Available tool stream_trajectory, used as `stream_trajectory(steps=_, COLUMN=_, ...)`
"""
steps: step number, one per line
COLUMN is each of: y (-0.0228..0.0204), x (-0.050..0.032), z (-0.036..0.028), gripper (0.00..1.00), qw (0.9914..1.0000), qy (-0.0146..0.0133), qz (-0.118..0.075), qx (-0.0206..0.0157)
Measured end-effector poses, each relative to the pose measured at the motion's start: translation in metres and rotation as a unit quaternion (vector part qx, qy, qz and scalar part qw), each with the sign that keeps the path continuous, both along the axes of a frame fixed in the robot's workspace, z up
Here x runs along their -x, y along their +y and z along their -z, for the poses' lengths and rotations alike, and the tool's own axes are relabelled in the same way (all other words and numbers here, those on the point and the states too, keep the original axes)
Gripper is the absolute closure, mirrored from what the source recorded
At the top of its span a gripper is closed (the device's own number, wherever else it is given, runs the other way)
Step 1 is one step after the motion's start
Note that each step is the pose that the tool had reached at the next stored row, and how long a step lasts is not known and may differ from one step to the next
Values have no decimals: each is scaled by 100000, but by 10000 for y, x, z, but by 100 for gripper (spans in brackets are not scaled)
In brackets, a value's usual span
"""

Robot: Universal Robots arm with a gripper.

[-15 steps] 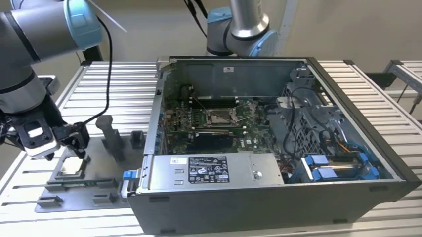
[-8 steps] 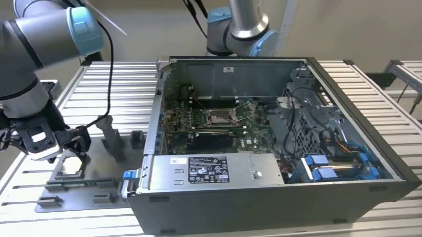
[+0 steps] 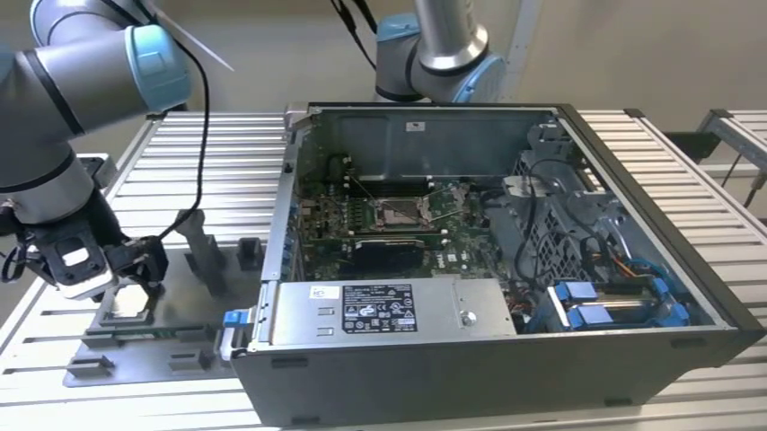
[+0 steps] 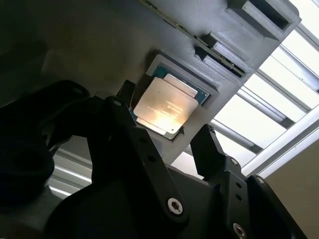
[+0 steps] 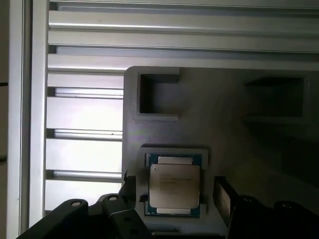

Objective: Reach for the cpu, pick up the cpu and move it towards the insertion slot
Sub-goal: 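Pick up the cpu and move it towards the insertion slot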

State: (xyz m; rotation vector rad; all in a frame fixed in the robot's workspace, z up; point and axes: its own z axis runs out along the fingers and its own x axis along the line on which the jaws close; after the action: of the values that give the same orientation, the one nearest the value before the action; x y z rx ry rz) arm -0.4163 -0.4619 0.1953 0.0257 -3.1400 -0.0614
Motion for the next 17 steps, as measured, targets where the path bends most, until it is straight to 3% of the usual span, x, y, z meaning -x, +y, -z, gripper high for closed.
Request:
stream_trajectory(steps=10, y=0, x=1, z=92, gripper=0, qw=100000, qy=-2, qz=-1, qx=-10)
stream_trajectory(steps=17, y=0, x=1, z=103, gripper=0, qw=100000, qy=0, qz=0, qx=-8)
